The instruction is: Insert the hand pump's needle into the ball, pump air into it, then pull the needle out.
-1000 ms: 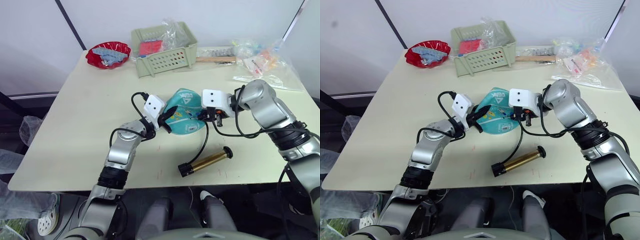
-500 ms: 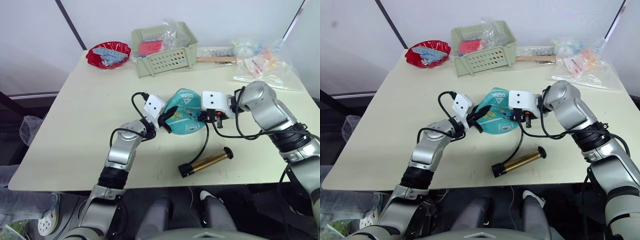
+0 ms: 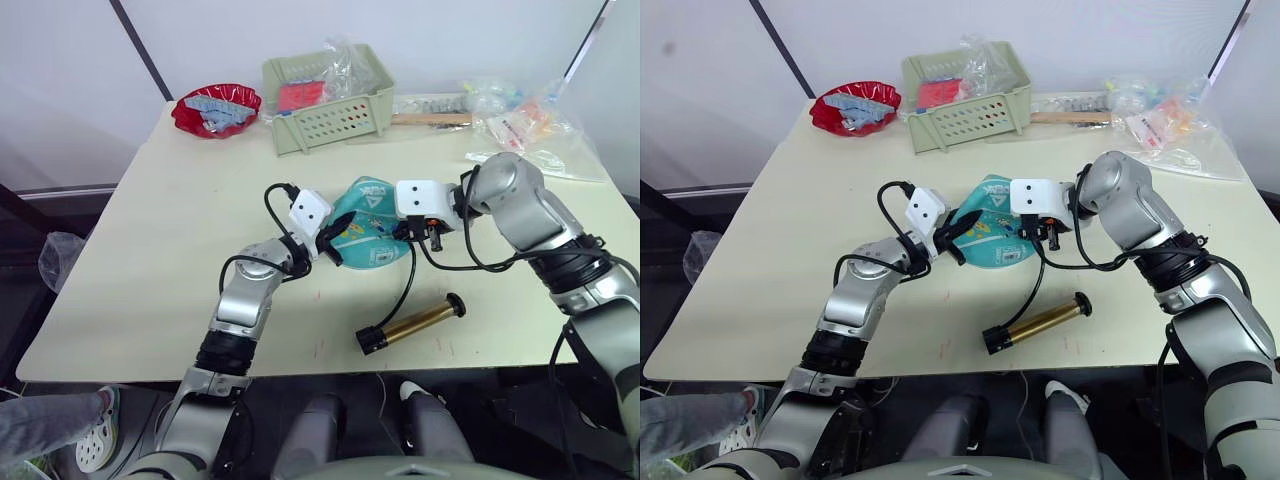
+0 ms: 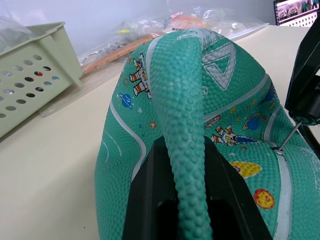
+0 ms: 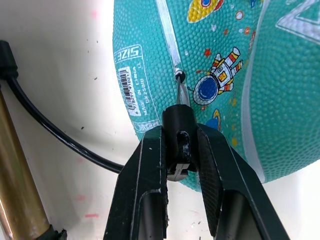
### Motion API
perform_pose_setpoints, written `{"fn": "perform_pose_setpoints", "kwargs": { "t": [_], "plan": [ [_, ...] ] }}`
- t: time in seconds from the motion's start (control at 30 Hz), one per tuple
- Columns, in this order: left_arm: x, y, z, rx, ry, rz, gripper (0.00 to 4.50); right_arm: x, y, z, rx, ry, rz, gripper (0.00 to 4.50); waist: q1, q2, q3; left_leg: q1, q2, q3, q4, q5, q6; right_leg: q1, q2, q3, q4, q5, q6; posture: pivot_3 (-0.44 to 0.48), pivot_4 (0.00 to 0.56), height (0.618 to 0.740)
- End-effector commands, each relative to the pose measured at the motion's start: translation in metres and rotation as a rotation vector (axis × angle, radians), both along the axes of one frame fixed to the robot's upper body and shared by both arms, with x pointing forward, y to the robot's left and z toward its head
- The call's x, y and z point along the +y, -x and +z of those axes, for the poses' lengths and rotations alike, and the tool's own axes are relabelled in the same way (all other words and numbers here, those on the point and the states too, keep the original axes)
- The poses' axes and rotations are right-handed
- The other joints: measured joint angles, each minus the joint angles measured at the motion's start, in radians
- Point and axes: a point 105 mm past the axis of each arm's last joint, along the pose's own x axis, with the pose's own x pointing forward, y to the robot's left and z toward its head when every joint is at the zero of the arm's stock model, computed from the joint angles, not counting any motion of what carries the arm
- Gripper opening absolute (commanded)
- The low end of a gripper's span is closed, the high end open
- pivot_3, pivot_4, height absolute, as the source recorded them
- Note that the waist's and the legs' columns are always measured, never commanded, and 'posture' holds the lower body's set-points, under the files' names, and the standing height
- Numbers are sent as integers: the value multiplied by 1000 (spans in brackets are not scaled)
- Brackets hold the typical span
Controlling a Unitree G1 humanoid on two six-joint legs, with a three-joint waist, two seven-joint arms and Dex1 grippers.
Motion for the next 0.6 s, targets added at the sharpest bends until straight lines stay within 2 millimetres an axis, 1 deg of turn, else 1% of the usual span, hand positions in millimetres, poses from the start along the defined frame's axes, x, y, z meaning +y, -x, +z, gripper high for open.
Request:
{"fn": "perform_pose_setpoints", "kwargs": {
  "t": [0.03,0.2,0.37,0.6],
  "plan": [
    [-23,9,-31,102,-63,-87,2,23,5,10,-41,10,105,329,0,0,0,0,0,0,0,0,0,0,0,0,0,0,0,0,150,740],
    [-30,9,-30,111,-46,-95,2,29,3,3,-42,54,125,329,1,0,0,2,0,-2,0,0,0,2,0,-1,1,1,-1,0,150,740],
    [-28,7,-31,120,-46,-86,2,40,4,-6,-28,44,134,329,-1,0,-1,10,0,-3,0,0,1,9,1,-2,0,0,-1,0,150,740],
    [-28,9,-34,131,-48,-86,2,53,7,-14,-19,29,145,329,-3,-1,-2,10,0,-3,0,0,0,9,1,-2,0,0,-1,0,150,740]
  ]
}}
